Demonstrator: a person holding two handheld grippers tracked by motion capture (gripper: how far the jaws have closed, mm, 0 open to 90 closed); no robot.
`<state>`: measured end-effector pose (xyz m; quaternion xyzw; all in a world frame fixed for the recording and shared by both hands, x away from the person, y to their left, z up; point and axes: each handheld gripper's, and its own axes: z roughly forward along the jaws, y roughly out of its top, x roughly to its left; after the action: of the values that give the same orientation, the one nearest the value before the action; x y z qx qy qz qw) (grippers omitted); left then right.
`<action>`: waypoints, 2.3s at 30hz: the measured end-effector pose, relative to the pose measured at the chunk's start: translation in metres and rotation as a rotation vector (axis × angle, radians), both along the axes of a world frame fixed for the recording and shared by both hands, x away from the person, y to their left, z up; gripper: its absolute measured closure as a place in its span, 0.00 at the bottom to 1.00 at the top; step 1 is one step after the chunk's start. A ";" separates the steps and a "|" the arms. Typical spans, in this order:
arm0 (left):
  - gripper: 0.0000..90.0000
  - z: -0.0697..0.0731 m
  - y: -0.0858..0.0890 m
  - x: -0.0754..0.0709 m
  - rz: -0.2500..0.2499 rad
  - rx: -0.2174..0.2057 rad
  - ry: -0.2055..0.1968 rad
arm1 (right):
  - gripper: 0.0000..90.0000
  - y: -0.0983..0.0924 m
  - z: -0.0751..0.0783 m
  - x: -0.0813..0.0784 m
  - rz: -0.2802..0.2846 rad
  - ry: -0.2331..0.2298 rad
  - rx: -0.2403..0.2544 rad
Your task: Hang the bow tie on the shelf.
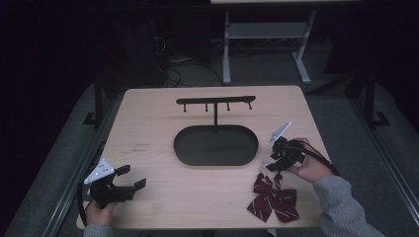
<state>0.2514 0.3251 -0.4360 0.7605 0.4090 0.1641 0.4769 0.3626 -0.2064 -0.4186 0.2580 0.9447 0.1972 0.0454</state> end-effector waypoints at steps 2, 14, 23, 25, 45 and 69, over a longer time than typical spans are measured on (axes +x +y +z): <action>0.15 0.000 0.000 0.000 0.000 -0.001 -0.001 | 0.57 0.002 -0.005 0.005 -0.004 0.015 -0.010; 0.15 0.000 -0.001 0.001 -0.007 0.009 0.001 | 0.73 0.004 -0.018 0.017 -0.033 0.046 -0.054; 0.15 0.000 -0.001 0.001 -0.007 0.009 -0.001 | 0.85 0.008 -0.023 0.019 -0.037 0.053 -0.076; 0.15 0.000 -0.001 0.001 -0.007 0.009 0.000 | 0.87 0.009 -0.024 0.019 -0.030 0.052 -0.077; 0.15 0.000 0.000 0.000 0.003 0.004 0.002 | 0.98 0.007 -0.012 0.011 -0.030 0.060 -0.037; 0.15 0.001 0.000 -0.001 0.008 0.000 -0.003 | 0.98 0.019 0.037 -0.004 0.037 0.008 0.005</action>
<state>0.2505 0.3251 -0.4355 0.7587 0.4111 0.1672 0.4769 0.3586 -0.1874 -0.3812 0.2412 0.9491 0.1991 0.0372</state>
